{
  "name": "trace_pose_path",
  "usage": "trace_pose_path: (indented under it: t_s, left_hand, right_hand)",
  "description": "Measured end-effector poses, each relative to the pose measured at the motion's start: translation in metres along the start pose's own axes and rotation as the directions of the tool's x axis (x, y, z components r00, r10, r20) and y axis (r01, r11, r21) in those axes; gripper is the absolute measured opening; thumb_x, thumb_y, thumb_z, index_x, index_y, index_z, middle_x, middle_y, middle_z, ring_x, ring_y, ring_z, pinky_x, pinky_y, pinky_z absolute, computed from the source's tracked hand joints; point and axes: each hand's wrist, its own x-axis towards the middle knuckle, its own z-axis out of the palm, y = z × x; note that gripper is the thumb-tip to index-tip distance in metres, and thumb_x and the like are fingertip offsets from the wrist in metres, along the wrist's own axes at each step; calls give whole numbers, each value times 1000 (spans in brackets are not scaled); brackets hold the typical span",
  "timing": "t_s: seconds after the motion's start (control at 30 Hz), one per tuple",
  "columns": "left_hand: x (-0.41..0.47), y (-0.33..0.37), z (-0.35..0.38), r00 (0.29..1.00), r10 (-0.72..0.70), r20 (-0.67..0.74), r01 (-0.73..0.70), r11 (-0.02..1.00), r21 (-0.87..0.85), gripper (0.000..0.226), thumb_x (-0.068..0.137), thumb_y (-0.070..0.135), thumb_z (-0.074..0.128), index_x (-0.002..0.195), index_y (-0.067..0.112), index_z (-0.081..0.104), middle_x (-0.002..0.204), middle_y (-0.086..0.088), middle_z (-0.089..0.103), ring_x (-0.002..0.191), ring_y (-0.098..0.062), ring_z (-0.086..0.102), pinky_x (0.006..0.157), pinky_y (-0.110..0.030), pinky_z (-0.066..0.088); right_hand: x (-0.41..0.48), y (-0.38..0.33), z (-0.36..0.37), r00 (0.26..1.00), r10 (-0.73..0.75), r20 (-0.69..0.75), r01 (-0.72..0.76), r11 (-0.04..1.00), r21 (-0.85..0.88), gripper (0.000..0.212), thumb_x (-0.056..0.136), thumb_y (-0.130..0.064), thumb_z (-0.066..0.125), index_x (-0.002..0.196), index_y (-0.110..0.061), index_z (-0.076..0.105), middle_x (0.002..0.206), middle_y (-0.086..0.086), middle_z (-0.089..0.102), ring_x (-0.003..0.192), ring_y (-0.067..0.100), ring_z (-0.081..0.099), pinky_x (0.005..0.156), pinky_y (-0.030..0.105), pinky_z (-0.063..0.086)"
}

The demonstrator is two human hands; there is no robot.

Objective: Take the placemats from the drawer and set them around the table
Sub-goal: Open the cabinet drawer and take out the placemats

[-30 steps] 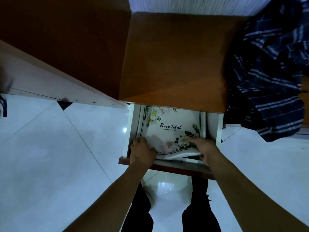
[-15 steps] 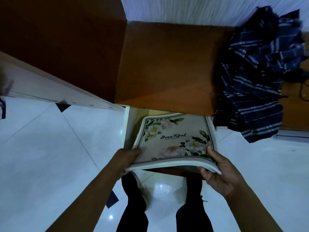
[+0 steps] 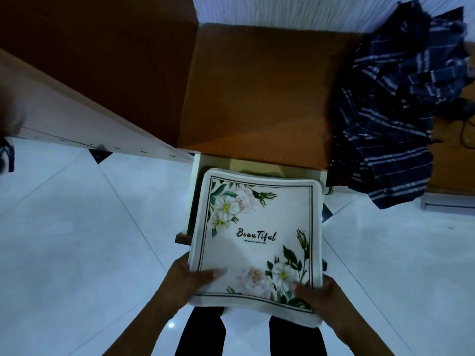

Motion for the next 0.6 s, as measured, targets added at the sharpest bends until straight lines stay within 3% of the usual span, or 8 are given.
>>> trace_pose_path:
  t_s: [0.07, 0.13, 0.23, 0.3, 0.37, 0.47, 0.53, 0.6]
  left_hand:
    - [-6, -8, -5, 999, 1, 37, -2, 1000, 31, 48, 63, 15, 90, 106, 17, 68, 96, -4, 76, 86, -20, 72, 71, -34, 59]
    - [-12, -15, -10, 998, -23, 53, 21, 999, 50, 46, 64, 14, 88, 105, 14, 69, 94, -3, 76, 85, -19, 73, 70, -30, 59]
    - [-21, -16, -8, 1000, -16, 4, 16, 999, 49, 34, 66, 14, 87, 97, 11, 72, 88, 0, 77, 79, -16, 73, 62, -22, 56]
    - [-28, -13, -4, 999, 0, -39, 1, 1000, 23, 31, 67, 19, 87, 94, 14, 73, 86, 1, 77, 78, -14, 73, 61, -21, 56]
    - [-37, -9, -3, 996, 12, -83, -12, 1000, -8, 29, 66, 24, 87, 90, 13, 74, 83, 2, 77, 76, -14, 73, 58, -19, 54]
    - [-70, 3, -8, 992, 14, -128, -22, 998, -61, 29, 65, 27, 88, 86, 12, 75, 80, 2, 77, 74, -13, 73, 56, -17, 52]
    - [-95, 10, -15, 986, 17, -166, -31, 996, -85, 37, 59, 33, 92, 85, 11, 75, 79, 2, 77, 75, -15, 73, 56, -18, 52]
    - [-130, 20, -25, 972, 30, -233, -57, 992, -110, 44, 53, 40, 88, 84, 11, 75, 77, 2, 77, 76, -17, 72, 56, -19, 51]
  right_hand:
    - [-5, 7, 1, 998, -3, 56, 4, 1000, -14, 23, 67, -15, 87, 83, -10, 72, 65, -4, 73, 60, 5, 69, 52, 14, 48]
    - [-7, 17, 2, 996, 17, 91, -17, 1000, 0, 43, 55, -17, 91, 92, -5, 72, 76, 2, 76, 70, 10, 72, 58, 16, 52]
    - [-10, 29, 7, 997, 22, 74, -19, 999, -43, 38, 69, -5, 84, 104, -8, 69, 87, 0, 77, 79, 8, 72, 63, 14, 53]
    - [-16, 32, 15, 1000, -10, -20, 8, 993, -116, 34, 74, -13, 82, 105, -18, 69, 88, -5, 77, 80, 4, 71, 65, 12, 52]
    - [-26, 28, 21, 992, -58, -113, 35, 980, -197, 30, 76, -27, 80, 104, -27, 69, 89, -6, 75, 83, 8, 69, 72, 20, 52]
    - [-59, 11, 28, 965, -174, -197, 121, 960, -253, 25, 77, -33, 77, 100, -27, 68, 82, -3, 73, 78, 11, 67, 68, 23, 47]
    - [-84, -4, 32, 952, -232, -199, 175, 948, -266, 25, 78, -33, 76, 101, -28, 68, 83, -5, 72, 79, 8, 66, 69, 20, 48]
    - [-115, -25, 33, 945, -294, -142, 247, 929, -276, 29, 79, -36, 75, 107, -31, 67, 94, -10, 72, 89, 5, 66, 83, 25, 53]
